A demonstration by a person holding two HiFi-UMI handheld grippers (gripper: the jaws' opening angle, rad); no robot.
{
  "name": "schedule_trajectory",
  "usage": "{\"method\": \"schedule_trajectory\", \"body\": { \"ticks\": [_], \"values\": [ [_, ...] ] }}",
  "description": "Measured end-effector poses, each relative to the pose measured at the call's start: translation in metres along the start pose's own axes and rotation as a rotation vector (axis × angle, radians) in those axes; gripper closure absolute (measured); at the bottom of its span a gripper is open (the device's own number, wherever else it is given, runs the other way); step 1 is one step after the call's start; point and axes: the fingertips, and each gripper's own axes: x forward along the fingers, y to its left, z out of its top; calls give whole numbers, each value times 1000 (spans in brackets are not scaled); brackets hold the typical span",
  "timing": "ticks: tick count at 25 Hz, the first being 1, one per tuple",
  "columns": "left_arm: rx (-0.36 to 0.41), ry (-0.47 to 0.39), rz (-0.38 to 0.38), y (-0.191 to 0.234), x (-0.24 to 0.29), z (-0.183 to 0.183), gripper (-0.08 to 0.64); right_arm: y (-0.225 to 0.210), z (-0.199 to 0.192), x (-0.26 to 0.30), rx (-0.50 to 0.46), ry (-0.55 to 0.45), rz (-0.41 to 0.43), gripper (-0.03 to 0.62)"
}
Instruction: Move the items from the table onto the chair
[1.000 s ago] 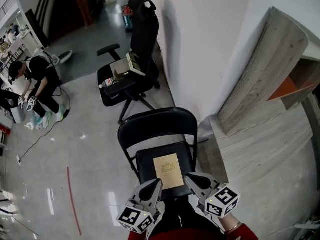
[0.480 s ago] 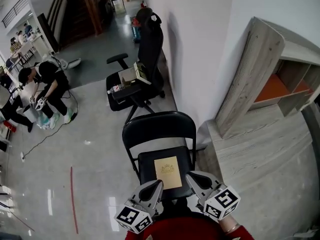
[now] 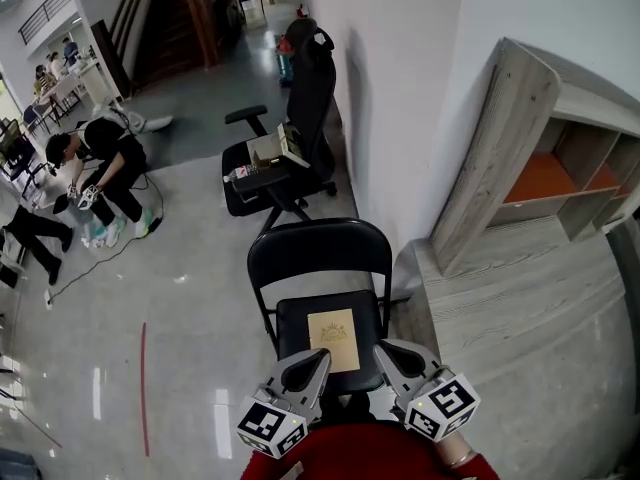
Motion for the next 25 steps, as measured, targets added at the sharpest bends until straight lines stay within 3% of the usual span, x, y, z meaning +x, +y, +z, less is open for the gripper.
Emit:
{"method": "schedule_trajectory", "body": {
  "ticks": [25],
  "values": [
    [-25,35,36,-6,1,-13,552,3,-17,-12,-7,50,-8,580]
  ]
}}
